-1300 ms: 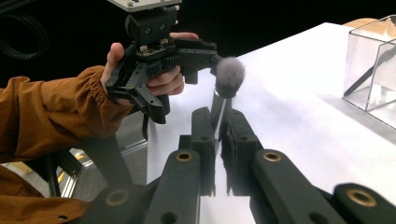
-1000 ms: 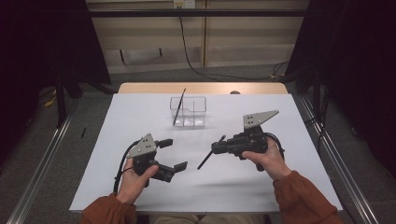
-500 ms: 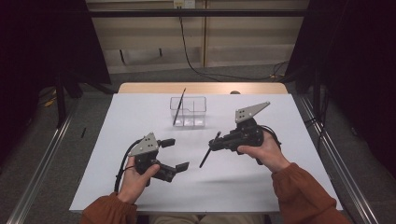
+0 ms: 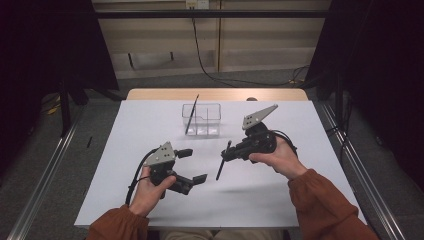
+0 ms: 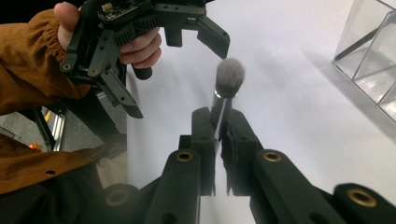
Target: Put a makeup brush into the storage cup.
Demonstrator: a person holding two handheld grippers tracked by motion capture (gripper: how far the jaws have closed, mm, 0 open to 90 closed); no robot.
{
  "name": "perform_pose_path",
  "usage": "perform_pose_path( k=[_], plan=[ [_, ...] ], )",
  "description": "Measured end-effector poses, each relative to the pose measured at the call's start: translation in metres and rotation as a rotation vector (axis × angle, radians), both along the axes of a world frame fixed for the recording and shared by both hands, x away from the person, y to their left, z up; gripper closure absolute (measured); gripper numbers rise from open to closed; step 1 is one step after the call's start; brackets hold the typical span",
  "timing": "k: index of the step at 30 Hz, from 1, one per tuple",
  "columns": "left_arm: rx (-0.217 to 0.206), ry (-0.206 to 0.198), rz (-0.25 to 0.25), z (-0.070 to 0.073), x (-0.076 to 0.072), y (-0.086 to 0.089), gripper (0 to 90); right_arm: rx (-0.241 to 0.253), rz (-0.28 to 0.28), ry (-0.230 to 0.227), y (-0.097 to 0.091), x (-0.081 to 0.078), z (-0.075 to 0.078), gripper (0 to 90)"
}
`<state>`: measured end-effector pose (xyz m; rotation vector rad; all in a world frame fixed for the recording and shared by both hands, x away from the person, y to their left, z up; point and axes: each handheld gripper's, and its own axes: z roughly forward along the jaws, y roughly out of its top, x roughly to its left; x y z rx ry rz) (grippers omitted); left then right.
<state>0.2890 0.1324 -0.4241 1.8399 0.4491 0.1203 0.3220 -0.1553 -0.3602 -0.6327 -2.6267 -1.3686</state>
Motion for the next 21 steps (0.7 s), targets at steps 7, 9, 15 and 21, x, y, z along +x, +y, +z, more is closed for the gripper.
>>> perform_pose_path(
  k=[7,9,15,21],
  plan=[
    [0.004,-0.009,-0.005,0.000,0.002,-0.006,2.7,-0.047,0.021,-0.006,0.006,0.003,0.003,83.9],
    [0.009,-0.003,0.000,0.001,0.003,-0.007,2.7,-0.060,0.029,-0.006,0.008,0.003,0.005,83.8],
    [0.035,-0.010,-0.026,0.000,0.003,-0.016,4.3,-0.104,0.042,0.001,0.015,0.006,0.007,83.9],
    [0.061,-0.001,-0.038,-0.002,0.005,-0.022,8.1,-0.129,0.058,0.002,0.021,0.007,0.006,83.9]
  ],
)
